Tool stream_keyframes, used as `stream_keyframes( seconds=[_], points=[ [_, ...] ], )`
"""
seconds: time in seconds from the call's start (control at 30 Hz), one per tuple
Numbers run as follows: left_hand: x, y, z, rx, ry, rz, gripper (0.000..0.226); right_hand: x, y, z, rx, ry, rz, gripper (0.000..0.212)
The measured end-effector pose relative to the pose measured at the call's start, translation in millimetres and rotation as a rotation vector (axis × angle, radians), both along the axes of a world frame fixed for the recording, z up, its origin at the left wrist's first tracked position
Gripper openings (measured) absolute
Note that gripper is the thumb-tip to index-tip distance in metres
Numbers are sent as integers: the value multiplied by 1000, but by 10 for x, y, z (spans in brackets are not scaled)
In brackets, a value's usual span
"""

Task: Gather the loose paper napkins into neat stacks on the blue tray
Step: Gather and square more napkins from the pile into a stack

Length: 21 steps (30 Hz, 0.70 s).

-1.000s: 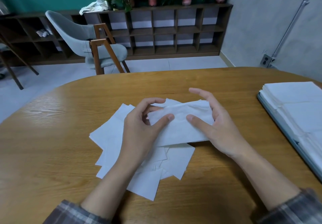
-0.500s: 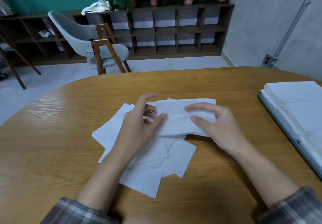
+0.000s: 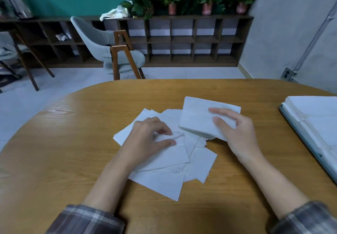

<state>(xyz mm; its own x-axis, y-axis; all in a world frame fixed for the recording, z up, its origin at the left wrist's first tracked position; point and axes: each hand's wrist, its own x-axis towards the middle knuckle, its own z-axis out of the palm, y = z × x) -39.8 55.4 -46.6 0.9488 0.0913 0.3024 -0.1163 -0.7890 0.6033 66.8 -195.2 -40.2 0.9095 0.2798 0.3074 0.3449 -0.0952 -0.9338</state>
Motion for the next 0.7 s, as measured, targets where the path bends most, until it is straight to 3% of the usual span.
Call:
stream_keyframes(
  seconds=[0.13,0.3,0.5,0.7],
  points=[
    [-11,-27,47,-114,-13,0,21,-33,119,-5,21,12,26,23],
    [6,-24,2,-58,-32,-10,24,-10,114,-40,-20,6,36,22],
    [4,-91,31,-132,-42,-3,18,4,99,-71,-43,1,49,22],
    [-31,-303,49,-86,-107,-131,14,-22,95,-49,-16,-18,59,21]
  ],
)
